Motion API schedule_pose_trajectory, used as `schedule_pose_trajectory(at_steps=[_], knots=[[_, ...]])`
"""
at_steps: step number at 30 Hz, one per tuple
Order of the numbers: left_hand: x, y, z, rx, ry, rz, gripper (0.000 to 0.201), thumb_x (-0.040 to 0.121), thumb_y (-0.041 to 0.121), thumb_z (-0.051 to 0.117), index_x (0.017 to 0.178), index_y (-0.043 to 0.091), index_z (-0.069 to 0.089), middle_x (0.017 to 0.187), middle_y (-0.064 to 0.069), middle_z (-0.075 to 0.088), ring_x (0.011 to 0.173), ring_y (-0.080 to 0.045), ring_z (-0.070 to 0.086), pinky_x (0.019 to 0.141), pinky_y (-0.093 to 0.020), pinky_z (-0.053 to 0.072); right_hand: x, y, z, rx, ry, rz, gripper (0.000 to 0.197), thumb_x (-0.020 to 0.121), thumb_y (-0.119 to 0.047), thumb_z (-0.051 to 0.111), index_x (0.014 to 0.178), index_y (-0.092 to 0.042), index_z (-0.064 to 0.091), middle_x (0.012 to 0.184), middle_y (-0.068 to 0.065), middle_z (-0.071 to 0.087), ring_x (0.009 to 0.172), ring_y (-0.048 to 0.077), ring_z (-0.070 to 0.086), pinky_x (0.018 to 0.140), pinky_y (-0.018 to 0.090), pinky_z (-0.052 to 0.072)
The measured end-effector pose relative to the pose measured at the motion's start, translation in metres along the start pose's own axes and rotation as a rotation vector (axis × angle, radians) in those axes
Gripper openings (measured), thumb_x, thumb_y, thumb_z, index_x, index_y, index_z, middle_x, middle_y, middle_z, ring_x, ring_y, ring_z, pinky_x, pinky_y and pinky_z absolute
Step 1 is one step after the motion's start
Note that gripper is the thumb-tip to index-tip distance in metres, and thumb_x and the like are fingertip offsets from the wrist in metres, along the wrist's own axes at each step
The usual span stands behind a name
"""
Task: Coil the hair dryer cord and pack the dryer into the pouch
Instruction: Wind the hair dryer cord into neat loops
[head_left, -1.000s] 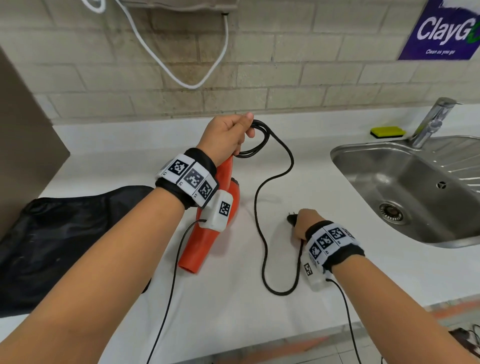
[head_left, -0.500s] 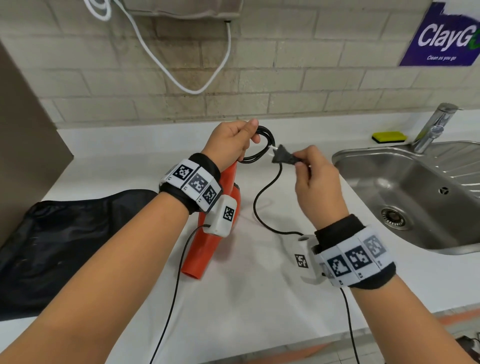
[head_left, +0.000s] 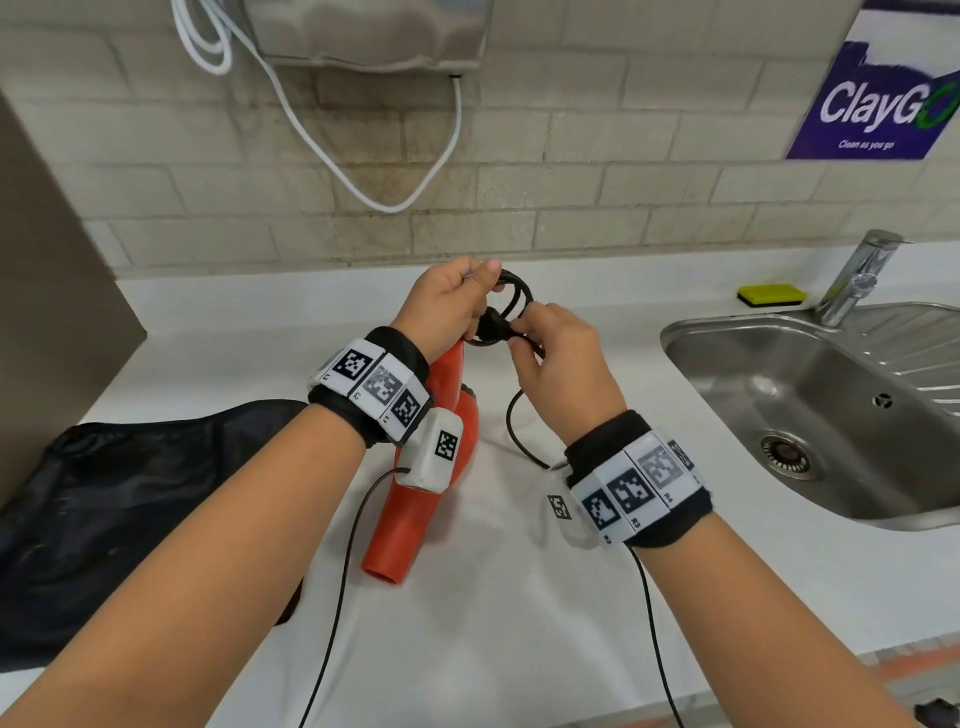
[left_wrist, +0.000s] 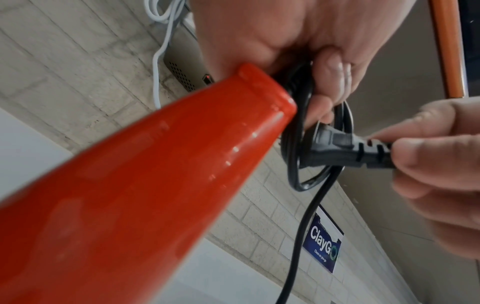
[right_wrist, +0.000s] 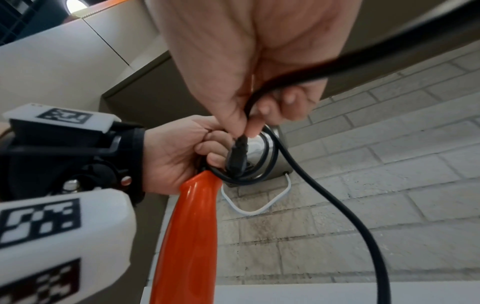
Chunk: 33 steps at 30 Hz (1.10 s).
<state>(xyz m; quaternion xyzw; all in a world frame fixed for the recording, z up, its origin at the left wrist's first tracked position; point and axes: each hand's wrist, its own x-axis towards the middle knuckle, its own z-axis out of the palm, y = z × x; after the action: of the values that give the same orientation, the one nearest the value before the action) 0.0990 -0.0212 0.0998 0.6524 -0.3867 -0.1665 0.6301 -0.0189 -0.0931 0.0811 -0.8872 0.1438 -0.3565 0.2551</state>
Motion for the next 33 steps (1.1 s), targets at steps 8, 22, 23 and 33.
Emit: schedule_pose_trajectory(at_steps=[8, 22, 23, 33], knots=[[-0.007, 0.009, 0.007, -0.054, -0.189, -0.061, 0.031, 0.097, 0.025, 0.04, 0.068, 0.015, 0.042, 0.04, 0.015, 0.031, 0.037, -0.002, 0.025, 0.04, -0.014, 0.026, 0.029, 0.002, 0.003, 0.165, 0.198, 0.13, 0.031, 0.08, 0.0, 0.059, 0.108, 0.0, 0.047, 0.103, 0.006, 0.045, 0.091, 0.009, 0.041, 0.072, -0.005, 0.031], [-0.002, -0.003, -0.021, 0.074, -0.127, 0.05, 0.016, 0.093, 0.017, 0.051, 0.081, 0.018, 0.062, 0.044, 0.016, 0.037, 0.038, -0.001, 0.033, 0.044, -0.015, 0.031, 0.047, 0.018, -0.018, 0.195, -0.296, 0.113, 0.035, 0.08, 0.005, 0.049, 0.108, -0.012, 0.063, 0.097, -0.003, 0.053, 0.083, 0.007, 0.049, 0.069, 0.007, 0.038], [-0.002, -0.003, -0.023, 0.073, -0.123, 0.05, 0.017, 0.093, 0.017, 0.05, 0.08, 0.019, 0.062, 0.043, 0.016, 0.037, 0.037, -0.001, 0.033, 0.043, -0.015, 0.03, 0.047, 0.023, -0.02, 0.191, -0.284, 0.115, 0.035, 0.082, 0.005, 0.048, 0.109, -0.011, 0.063, 0.101, -0.002, 0.055, 0.09, 0.007, 0.05, 0.071, 0.002, 0.037], [-0.002, -0.006, -0.036, 0.022, -0.005, 0.067, 0.023, 0.093, 0.021, 0.051, 0.073, 0.017, 0.061, 0.038, 0.015, 0.04, 0.035, -0.002, 0.032, 0.046, -0.017, 0.032, 0.038, 0.091, -0.017, -0.1, -0.043, 0.451, 0.024, 0.092, -0.002, 0.039, 0.101, 0.003, 0.06, 0.092, 0.02, 0.062, 0.073, 0.028, 0.052, 0.062, 0.022, 0.041]])
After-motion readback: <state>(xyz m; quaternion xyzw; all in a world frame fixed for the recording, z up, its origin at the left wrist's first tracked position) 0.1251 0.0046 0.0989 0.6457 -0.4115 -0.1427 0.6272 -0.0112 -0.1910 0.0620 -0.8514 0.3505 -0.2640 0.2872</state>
